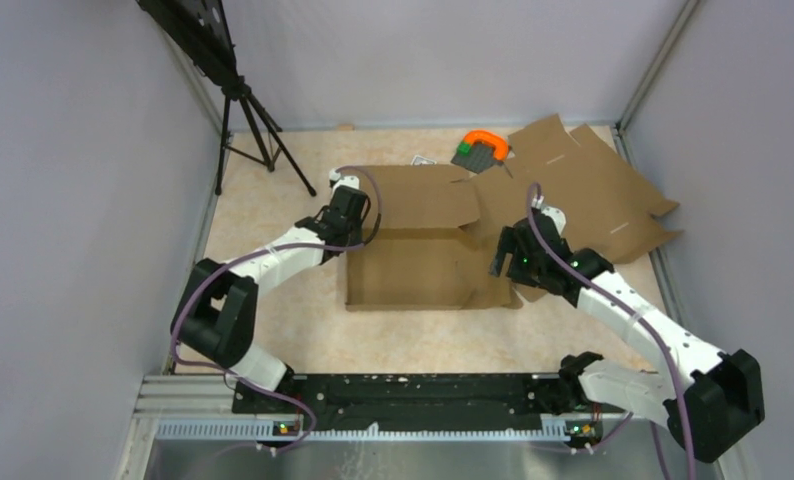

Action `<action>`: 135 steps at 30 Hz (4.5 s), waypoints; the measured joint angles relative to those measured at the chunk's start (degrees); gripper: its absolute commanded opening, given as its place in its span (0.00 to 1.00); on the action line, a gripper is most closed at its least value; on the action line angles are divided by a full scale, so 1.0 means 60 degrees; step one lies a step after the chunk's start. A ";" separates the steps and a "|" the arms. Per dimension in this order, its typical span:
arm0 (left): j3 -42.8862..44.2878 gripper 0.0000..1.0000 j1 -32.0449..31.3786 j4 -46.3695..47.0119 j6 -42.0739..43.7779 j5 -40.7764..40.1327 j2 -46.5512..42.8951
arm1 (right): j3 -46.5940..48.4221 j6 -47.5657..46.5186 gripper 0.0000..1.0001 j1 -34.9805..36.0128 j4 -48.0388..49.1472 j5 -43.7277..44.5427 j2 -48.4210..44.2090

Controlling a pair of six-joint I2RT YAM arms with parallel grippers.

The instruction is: Fold the paper box

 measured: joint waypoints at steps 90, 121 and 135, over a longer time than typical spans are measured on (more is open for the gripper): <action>-0.3187 0.95 0.0000 0.0572 -0.0925 0.2699 -0.3107 | 0.0084 -0.2918 0.00 -0.0827 0.2080 -0.1464 0.2473; -0.0266 0.99 -0.1734 -0.2663 -0.0922 0.1224 -0.4080 | 0.0466 -0.3045 0.00 -0.0823 0.1647 -0.2273 0.1639; 0.3217 0.98 -0.5701 -0.2663 -0.2073 0.1271 0.0299 | 0.0255 -0.2645 0.00 -0.0823 0.2102 -0.2867 0.1548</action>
